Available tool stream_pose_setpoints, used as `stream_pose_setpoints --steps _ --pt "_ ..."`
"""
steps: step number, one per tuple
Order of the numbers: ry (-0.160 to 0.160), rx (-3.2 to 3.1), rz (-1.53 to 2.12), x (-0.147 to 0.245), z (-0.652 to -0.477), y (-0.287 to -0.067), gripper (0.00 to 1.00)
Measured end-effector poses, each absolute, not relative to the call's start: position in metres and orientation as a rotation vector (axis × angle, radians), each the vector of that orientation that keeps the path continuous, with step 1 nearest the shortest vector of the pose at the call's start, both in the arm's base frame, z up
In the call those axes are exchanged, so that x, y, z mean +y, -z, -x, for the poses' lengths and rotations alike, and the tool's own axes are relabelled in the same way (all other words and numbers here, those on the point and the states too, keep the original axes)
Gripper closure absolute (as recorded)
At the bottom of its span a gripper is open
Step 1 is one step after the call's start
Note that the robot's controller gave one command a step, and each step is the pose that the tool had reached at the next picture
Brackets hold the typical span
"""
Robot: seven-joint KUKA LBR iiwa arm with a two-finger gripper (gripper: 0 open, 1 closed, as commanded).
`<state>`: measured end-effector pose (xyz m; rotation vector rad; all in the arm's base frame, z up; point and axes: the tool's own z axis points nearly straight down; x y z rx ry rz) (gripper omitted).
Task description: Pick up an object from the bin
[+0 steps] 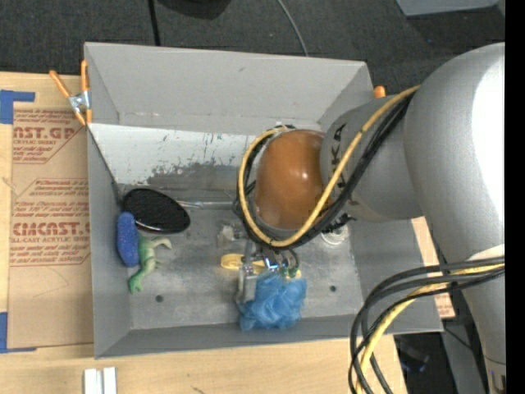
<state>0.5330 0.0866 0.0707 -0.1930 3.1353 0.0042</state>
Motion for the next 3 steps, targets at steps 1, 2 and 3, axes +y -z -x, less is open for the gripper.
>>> stream_pose_setpoints --steps 1,2,3 --pt "-0.006 3.141 0.094 0.067 -0.541 -0.071 0.00" --pt "-0.011 3.136 -0.154 0.022 -0.568 -0.074 0.00" --pt "0.001 3.136 -0.057 -0.004 -0.551 -0.073 0.00"
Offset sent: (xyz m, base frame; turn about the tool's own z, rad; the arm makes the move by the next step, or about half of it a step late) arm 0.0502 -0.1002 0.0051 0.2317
